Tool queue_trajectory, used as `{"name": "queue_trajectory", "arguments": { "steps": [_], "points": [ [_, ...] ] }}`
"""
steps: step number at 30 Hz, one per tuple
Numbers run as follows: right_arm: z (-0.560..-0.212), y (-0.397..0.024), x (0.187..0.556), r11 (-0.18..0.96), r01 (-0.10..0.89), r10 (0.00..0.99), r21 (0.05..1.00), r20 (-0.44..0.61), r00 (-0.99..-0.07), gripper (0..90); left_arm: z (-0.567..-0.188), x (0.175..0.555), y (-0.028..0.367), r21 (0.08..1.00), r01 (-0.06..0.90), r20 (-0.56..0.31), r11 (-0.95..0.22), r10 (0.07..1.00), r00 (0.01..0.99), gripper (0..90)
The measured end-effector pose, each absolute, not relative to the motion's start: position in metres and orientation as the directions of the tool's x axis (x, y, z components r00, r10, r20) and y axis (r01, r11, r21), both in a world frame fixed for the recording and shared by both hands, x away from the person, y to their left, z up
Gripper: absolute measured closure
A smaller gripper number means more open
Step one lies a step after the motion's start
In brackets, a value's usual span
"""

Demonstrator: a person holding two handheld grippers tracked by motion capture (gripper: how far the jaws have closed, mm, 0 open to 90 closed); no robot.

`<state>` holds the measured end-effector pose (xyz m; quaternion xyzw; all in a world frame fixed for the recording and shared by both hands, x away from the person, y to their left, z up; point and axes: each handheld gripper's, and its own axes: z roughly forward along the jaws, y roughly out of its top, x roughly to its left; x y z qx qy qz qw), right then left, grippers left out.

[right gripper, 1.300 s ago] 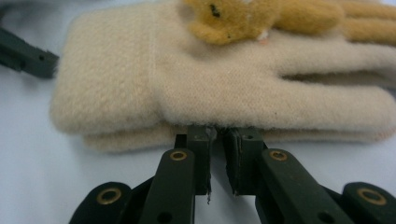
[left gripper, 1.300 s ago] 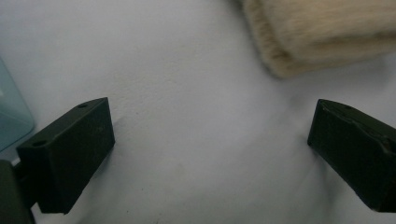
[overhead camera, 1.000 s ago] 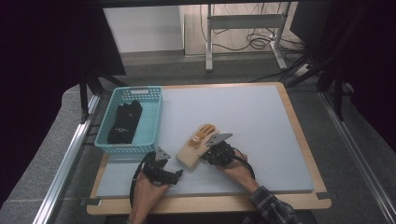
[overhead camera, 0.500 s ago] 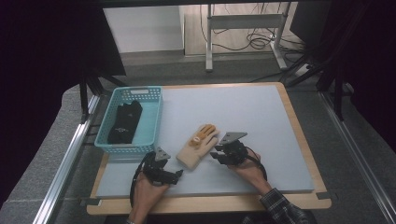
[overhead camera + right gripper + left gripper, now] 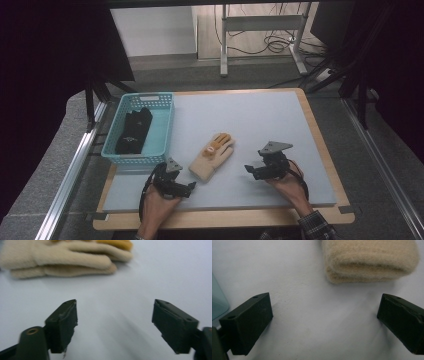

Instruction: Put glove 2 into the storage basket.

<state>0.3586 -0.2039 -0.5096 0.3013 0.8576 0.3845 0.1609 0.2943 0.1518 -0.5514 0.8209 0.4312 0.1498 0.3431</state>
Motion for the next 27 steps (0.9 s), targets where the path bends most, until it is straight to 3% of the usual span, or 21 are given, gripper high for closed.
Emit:
{"name": "queue_trajectory", "arguments": {
  "steps": [12, 27],
  "points": [
    [-0.528, -0.250, 0.357, 0.495, 0.482, 0.724, 0.723, -0.036, -0.689, 2.1, -0.552, 0.295, 0.152, 0.691, 0.610, -0.056, -0.388, 0.812, 0.581, 0.2],
    [-0.533, -0.253, 0.358, 0.505, 0.504, 0.740, 0.701, -0.051, -0.671, 0.7, -0.551, 0.294, 0.152, 0.690, 0.609, -0.054, -0.390, 0.812, 0.582, 0.3]
  ]
}}
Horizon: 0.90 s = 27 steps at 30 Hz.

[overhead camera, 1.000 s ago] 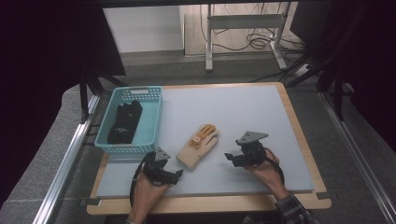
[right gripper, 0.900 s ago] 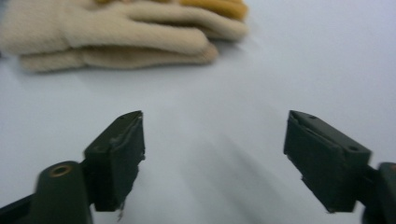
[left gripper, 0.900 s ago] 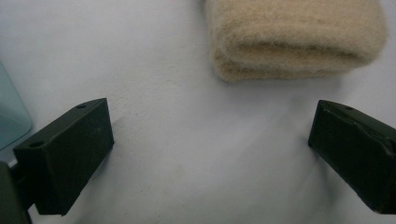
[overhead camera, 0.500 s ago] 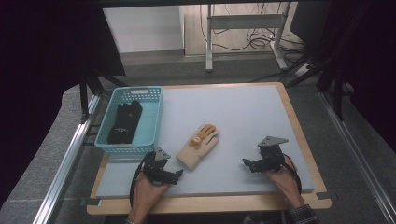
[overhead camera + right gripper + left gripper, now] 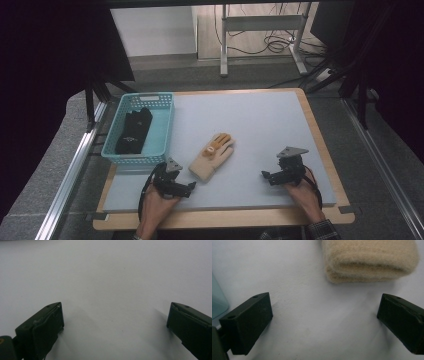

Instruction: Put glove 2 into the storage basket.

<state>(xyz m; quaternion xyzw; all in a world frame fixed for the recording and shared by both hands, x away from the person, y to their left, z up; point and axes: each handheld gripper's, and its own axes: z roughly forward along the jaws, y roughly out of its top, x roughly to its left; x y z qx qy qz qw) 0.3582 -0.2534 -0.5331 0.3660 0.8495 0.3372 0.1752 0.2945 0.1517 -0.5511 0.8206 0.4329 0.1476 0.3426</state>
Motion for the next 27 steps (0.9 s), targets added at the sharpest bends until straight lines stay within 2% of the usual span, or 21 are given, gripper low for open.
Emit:
{"name": "queue_trajectory", "arguments": {
  "steps": [7, 17, 22, 27],
  "points": [
    [-0.533, -0.253, 0.358, 0.504, 0.502, 0.741, 0.703, -0.053, -0.669, 1.1, -0.547, 0.296, 0.155, 0.674, 0.613, -0.053, -0.412, 0.801, 0.597, 3.8],
    [-0.533, -0.254, 0.357, 0.503, 0.500, 0.742, 0.705, -0.055, -0.668, 1.6, -0.522, 0.301, 0.135, 0.684, 0.591, -0.069, -0.428, 0.768, 0.636, 1.2],
    [-0.533, -0.254, 0.357, 0.502, 0.500, 0.742, 0.705, -0.054, -0.668, 1.7, -0.508, 0.312, 0.119, 0.674, 0.587, -0.061, -0.449, 0.758, 0.649, 0.7],
    [-0.533, -0.254, 0.357, 0.502, 0.500, 0.741, 0.706, -0.054, -0.669, 1.8, -0.498, 0.339, 0.092, 0.661, 0.598, -0.063, -0.453, 0.761, 0.646, 2.8]
  ]
}}
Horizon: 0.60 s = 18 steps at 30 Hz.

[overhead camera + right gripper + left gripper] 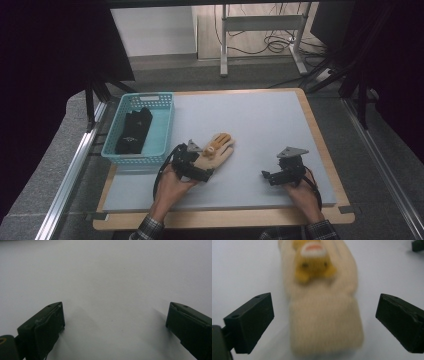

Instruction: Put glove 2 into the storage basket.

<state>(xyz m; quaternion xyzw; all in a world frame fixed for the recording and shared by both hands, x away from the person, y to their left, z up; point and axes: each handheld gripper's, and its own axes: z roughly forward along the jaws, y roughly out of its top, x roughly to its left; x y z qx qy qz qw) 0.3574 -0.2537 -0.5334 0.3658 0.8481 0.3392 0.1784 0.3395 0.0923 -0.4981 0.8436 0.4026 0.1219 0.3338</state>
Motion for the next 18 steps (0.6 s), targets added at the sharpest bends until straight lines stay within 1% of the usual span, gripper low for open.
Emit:
{"name": "queue_trajectory", "arguments": {
  "steps": [2, 5, 9, 14, 16, 18],
  "points": [
    [-0.533, -0.254, 0.357, 0.502, 0.499, 0.742, 0.706, -0.054, -0.669, 1.8, -0.499, 0.351, 0.084, 0.648, 0.603, -0.052, -0.465, 0.763, 0.644, 3.9],
    [-0.533, -0.254, 0.357, 0.503, 0.499, 0.741, 0.706, -0.056, -0.669, 1.9, -0.503, 0.367, 0.075, 0.622, 0.622, -0.058, -0.475, 0.765, 0.642, 4.1],
    [-0.533, -0.254, 0.357, 0.503, 0.498, 0.741, 0.706, -0.055, -0.670, 2.0, -0.512, 0.384, 0.067, 0.593, 0.649, -0.108, -0.476, 0.752, 0.650, 4.1],
    [-0.533, -0.254, 0.357, 0.502, 0.498, 0.741, 0.707, -0.055, -0.670, 2.1, -0.526, 0.391, 0.056, 0.543, 0.656, -0.081, -0.524, 0.745, 0.662, 5.5],
    [-0.533, -0.254, 0.357, 0.502, 0.498, 0.741, 0.707, -0.055, -0.670, 2.1, -0.527, 0.389, 0.053, 0.541, 0.645, -0.048, -0.540, 0.745, 0.665, 6.8],
    [-0.533, -0.254, 0.357, 0.503, 0.498, 0.741, 0.707, -0.055, -0.670, 2.1, -0.526, 0.388, 0.054, 0.543, 0.645, -0.045, -0.538, 0.748, 0.662, 9.6]
  ]
}}
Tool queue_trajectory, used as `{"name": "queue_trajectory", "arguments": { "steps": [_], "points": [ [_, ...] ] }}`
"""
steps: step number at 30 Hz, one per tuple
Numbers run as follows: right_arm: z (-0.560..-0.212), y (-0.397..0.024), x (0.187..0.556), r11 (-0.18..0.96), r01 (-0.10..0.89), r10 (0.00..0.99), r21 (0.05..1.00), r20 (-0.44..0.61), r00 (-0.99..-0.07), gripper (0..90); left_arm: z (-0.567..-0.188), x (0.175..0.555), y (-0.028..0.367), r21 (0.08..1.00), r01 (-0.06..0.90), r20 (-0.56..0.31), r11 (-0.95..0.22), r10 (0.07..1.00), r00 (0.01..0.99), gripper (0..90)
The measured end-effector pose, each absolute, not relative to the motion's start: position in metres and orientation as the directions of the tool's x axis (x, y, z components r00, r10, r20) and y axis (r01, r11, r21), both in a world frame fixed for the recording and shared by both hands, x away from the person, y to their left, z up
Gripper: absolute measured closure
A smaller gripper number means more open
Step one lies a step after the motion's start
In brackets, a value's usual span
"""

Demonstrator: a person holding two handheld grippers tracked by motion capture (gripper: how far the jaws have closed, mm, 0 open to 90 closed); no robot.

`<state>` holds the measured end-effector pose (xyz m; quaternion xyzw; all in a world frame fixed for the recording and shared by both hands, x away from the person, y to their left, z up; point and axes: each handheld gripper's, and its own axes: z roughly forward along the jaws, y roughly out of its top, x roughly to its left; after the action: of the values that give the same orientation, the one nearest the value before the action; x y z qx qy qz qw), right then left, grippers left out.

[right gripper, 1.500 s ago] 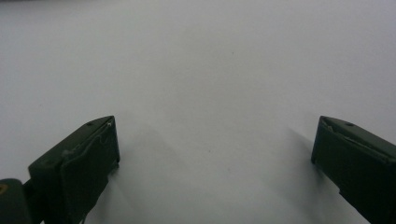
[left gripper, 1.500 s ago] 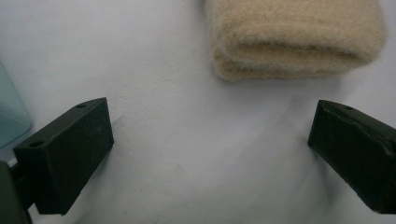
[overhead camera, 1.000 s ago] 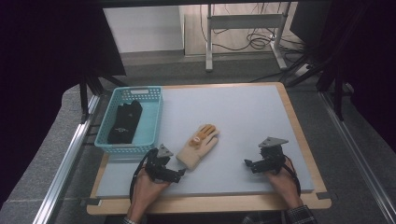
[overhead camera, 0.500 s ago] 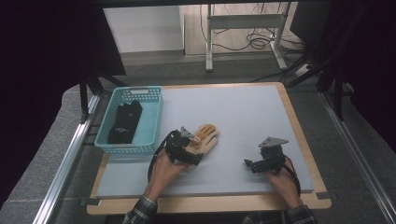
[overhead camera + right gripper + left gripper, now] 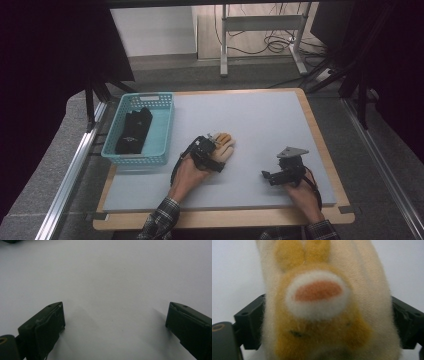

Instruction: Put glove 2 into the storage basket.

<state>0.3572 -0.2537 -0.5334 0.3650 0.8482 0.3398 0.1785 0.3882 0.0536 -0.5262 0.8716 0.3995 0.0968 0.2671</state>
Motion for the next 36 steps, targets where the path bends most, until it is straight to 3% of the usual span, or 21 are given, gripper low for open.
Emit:
{"name": "queue_trajectory", "arguments": {
  "steps": [7, 13, 29, 36],
  "points": [
    [-0.533, -0.254, 0.357, 0.503, 0.498, 0.741, 0.706, -0.055, -0.670, 2.1, -0.520, 0.382, 0.054, 0.539, 0.649, -0.038, -0.537, 0.754, 0.655, 38.9],
    [-0.533, -0.254, 0.357, 0.503, 0.498, 0.741, 0.706, -0.056, -0.669, 2.1, -0.517, 0.382, 0.052, 0.532, 0.661, -0.045, -0.528, 0.762, 0.645, 53.0],
    [-0.533, -0.254, 0.357, 0.503, 0.499, 0.741, 0.706, -0.055, -0.669, 2.2, -0.481, 0.391, 0.068, 0.584, 0.662, -0.058, -0.470, 0.789, 0.611, 55.4],
    [-0.533, -0.254, 0.357, 0.503, 0.497, 0.740, 0.707, -0.056, -0.670, 2.2, -0.454, 0.399, 0.093, 0.605, 0.676, -0.054, -0.421, 0.825, 0.562, 55.0]
  ]
}}
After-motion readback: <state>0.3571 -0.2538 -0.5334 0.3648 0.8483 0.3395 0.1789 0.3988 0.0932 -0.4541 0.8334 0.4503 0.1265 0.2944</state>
